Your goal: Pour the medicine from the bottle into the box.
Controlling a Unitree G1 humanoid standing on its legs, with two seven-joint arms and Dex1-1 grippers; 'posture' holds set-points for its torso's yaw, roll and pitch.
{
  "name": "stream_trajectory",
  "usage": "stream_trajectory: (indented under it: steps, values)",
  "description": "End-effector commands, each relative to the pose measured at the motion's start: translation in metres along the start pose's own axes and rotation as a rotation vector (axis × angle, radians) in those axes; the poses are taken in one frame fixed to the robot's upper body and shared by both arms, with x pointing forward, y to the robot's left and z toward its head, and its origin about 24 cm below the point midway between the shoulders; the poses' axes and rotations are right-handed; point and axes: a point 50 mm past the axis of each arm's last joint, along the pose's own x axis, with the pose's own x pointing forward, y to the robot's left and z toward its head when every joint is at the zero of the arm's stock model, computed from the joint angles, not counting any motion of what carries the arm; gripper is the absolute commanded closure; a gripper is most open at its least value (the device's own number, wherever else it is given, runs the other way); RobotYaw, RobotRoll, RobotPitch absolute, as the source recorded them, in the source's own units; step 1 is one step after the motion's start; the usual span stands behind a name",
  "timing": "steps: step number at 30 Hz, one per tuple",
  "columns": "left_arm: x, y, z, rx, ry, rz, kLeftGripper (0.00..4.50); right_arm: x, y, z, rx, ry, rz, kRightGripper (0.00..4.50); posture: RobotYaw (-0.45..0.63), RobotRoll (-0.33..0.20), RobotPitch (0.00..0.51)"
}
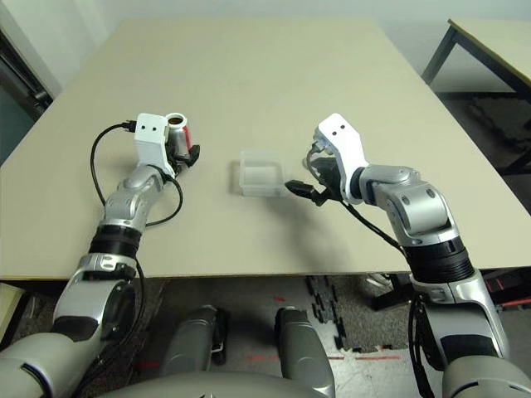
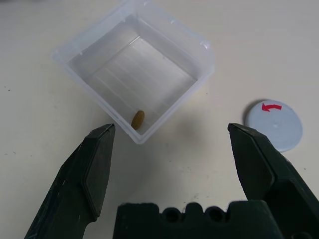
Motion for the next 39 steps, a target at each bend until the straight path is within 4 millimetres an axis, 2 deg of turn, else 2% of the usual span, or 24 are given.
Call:
stream_trajectory:
  steps: [1,5,10,15,18,21,24,27,29,33,39]
  values:
    - [-0.010,0.002,-0.001,-0.019,0.018,0.014,0.07,-0.003,0.000,0.001,0.001,-0.002,0.002,0.00,0.11,0.000,0.161]
    - [-0.019,0.015,0.000,-0.032,0.020,0.063,0.07,-0.003,0.000,0.001,-0.004,-0.001,0.008,0.00,0.12,0.000,0.154]
    - [-0.035,0.014,0.003,-0.053,0.013,0.065,0.07,-0.010,-0.003,0.002,-0.010,-0.003,0.003,0.00,0.11,0.000,0.147]
    - [-0.067,0.001,0.008,-0.072,0.007,0.013,0.07,-0.029,-0.004,0.002,0.035,-0.031,-0.017,0.00,0.12,0.000,0.143]
    - [-0.090,0.001,0.012,-0.075,0.004,0.008,0.07,-0.045,-0.007,0.001,0.083,-0.070,-0.049,0.00,0.13,0.000,0.150]
    - [-0.104,0.014,0.021,-0.091,-0.021,0.054,0.07,-0.055,-0.016,-0.001,0.158,-0.124,-0.130,0.00,0.13,0.000,0.152]
    - [-0.111,0.035,0.033,-0.108,-0.093,0.123,0.07,-0.060,-0.028,-0.002,0.213,-0.213,-0.239,0.00,0.14,0.000,0.152]
    - [-0.111,0.062,0.041,-0.128,-0.161,0.203,0.07,-0.059,-0.046,-0.003,0.278,-0.334,-0.393,0.00,0.14,0.000,0.157]
    - [-0.108,0.073,0.046,-0.117,-0.196,0.234,0.07,-0.058,-0.055,-0.006,0.297,-0.379,-0.466,0.00,0.14,0.000,0.158]
    - [-0.094,0.099,0.055,-0.067,-0.276,0.282,0.07,-0.051,-0.074,-0.013,0.307,-0.443,-0.629,0.00,0.12,0.000,0.158]
    - [-0.066,0.126,0.048,0.007,-0.299,0.309,0.07,-0.042,-0.099,-0.032,0.313,-0.455,-0.822,0.00,0.10,0.000,0.165]
